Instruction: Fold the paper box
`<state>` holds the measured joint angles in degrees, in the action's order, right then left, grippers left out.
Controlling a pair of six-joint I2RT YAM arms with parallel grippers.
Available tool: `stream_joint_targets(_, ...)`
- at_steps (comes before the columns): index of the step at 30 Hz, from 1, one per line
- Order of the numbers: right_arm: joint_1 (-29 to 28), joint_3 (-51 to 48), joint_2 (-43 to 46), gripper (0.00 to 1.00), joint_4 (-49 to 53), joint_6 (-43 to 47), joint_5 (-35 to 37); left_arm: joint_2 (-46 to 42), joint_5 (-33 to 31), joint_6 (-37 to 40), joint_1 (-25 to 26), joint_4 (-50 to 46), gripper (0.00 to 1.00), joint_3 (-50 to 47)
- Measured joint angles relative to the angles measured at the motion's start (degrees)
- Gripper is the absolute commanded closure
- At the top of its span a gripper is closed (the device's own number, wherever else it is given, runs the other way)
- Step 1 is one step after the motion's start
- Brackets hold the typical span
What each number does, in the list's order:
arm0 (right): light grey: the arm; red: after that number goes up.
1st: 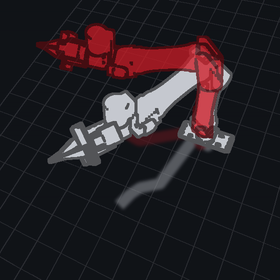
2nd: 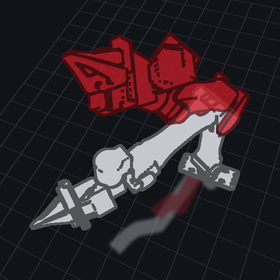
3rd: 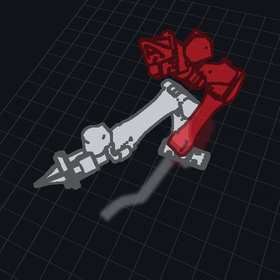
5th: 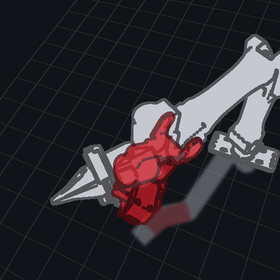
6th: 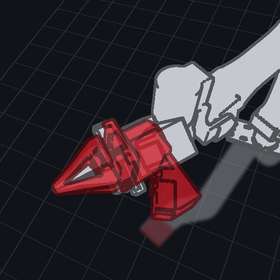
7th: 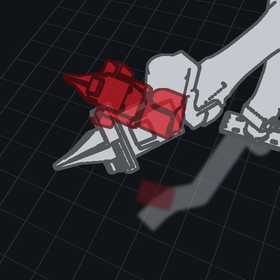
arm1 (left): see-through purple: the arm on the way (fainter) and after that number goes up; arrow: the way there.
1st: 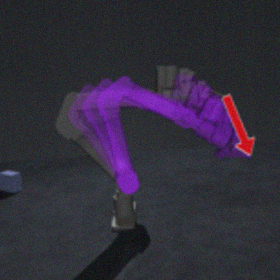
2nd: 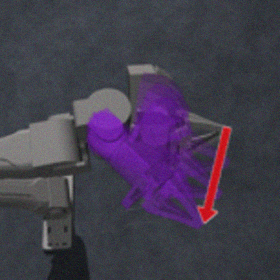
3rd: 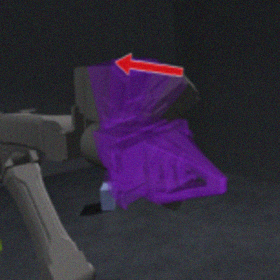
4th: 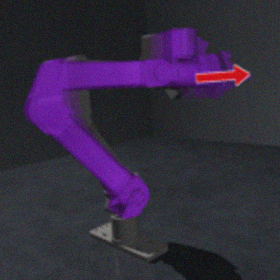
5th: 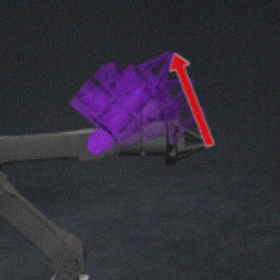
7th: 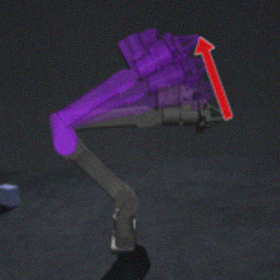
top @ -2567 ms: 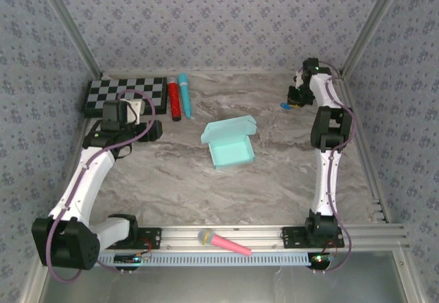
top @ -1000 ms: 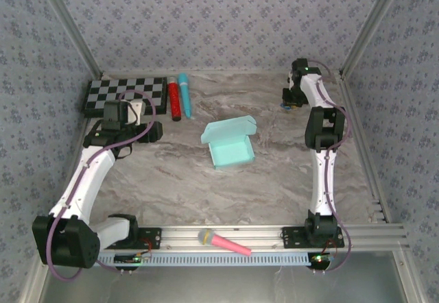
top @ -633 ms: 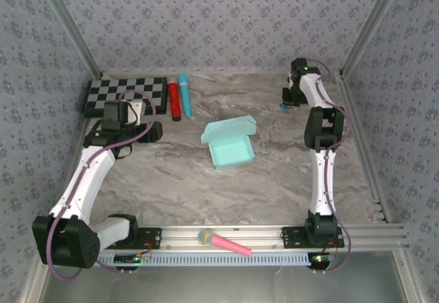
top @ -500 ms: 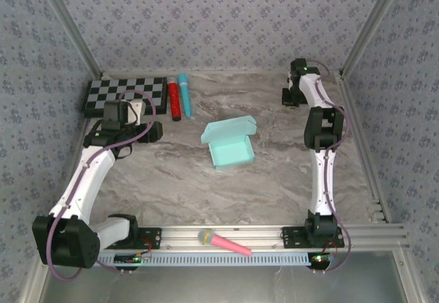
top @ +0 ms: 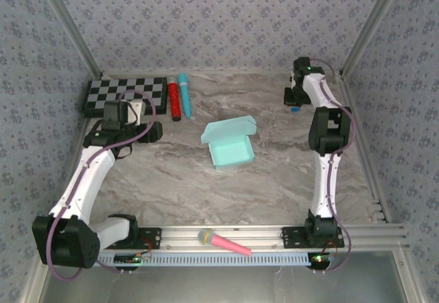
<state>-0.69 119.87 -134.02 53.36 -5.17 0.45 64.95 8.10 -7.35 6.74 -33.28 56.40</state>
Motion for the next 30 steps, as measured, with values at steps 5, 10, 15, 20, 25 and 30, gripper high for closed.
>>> stream_joint_targets(5, 0.00, -9.22, 8.61, 1.00, -4.42, -1.03, -2.45, 0.00, 0.02, -0.02, 0.00, -0.02, 0.13, 0.00)
stream_joint_targets(10, 0.00, -19.56, 17.03, 1.00, -9.25, -1.66, -4.33, 0.00, 0.13, -0.04, 0.00, -0.02, 0.13, 0.00)
stream_joint_targets(15, -0.02, -30.47, 26.60, 1.00, -13.05, -2.82, -5.42, 0.00, 0.31, -0.09, 0.00, 0.00, 0.12, 0.00)
stream_joint_targets(20, -0.87, -39.87, 37.48, 1.00, -15.50, -4.81, -5.86, 0.00, 0.48, -0.26, 0.00, 0.00, 0.12, 0.00)
stream_joint_targets(25, -3.89, -46.93, 48.19, 1.00, -16.55, -6.95, -5.81, 0.00, 0.48, -0.24, 0.00, 0.00, 0.12, 0.00)
stream_joint_targets(30, -7.87, -52.50, 57.68, 1.00, -15.91, -9.25, -5.77, 0.00, 0.48, -0.24, 0.00, 0.00, 0.12, 0.00)
